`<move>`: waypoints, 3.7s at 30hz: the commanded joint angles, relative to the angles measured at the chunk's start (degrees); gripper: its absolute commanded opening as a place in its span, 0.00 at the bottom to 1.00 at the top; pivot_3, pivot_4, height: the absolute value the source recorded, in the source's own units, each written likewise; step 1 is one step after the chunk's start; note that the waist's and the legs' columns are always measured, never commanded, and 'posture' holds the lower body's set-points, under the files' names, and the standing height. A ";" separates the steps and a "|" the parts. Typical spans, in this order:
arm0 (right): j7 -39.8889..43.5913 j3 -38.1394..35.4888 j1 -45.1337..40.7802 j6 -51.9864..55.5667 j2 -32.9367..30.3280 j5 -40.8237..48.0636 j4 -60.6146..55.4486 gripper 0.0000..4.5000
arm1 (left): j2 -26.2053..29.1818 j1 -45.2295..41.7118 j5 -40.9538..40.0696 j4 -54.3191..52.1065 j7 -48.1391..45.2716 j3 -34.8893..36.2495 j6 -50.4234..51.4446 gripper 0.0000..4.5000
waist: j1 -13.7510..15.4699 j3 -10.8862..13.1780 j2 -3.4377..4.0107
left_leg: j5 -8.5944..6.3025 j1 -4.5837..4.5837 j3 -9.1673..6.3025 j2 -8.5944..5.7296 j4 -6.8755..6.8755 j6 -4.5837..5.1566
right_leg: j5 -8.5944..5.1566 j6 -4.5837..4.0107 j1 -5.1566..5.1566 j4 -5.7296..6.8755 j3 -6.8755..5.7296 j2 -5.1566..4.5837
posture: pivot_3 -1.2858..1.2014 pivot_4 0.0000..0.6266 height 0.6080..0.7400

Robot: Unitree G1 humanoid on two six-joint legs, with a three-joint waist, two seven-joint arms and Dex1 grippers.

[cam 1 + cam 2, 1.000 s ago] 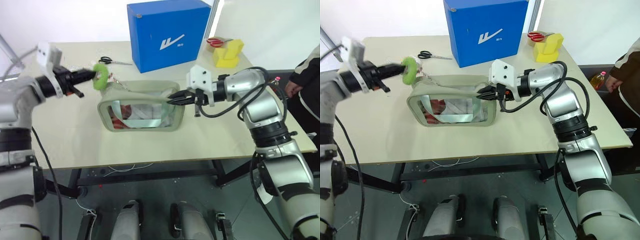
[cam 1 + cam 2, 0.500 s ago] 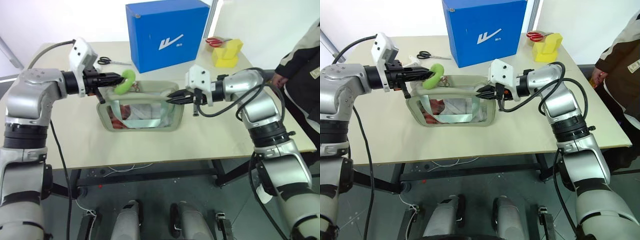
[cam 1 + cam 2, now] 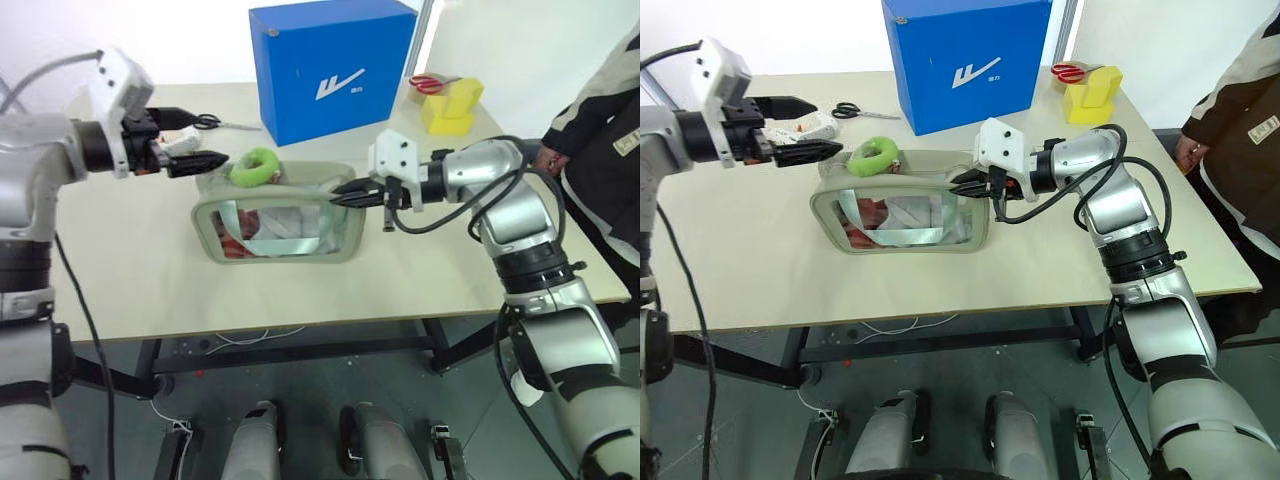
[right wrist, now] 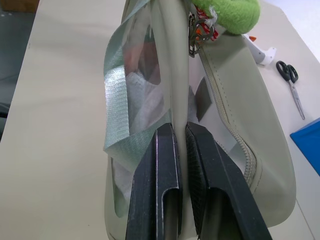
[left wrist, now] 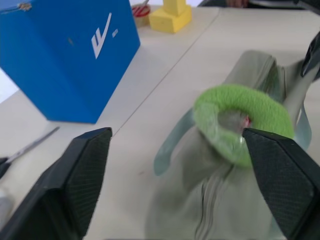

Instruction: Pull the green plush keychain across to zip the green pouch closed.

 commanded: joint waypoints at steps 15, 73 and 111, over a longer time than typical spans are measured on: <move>0.23 -0.43 -2.16 -1.05 0.38 -0.44 1.00 0.00 | -1.22 17.90 -1.27 -14.04 4.82 3.17 1.29 0.61 | 0.41 -0.01 0.00 | -0.01 0.06 0.08 0.05 -0.04 -0.01 | -0.01 -0.04 0.00 0.00 0.13 0.03 | 0.52 0.24 1.00; -4.20 -4.60 -25.48 7.26 17.49 -2.25 35.91 0.01 | -4.94 16.63 3.04 -10.60 4.87 -0.47 -5.71 0.00 | 0.66 -0.04 0.00 | -0.02 -0.04 0.14 0.05 -0.05 0.01 | 0.04 -0.11 -0.04 -0.09 0.20 -0.05 | 0.52 0.24 1.00; -32.99 0.46 12.27 2.39 5.30 -16.67 11.35 0.01 | -4.99 15.76 4.62 -8.57 3.80 -1.04 -6.18 0.00 | 0.41 -0.05 -0.02 | -0.01 0.05 0.26 0.02 -0.05 0.01 | 0.03 -0.10 -0.02 -0.09 0.34 0.06 | 0.52 0.24 1.00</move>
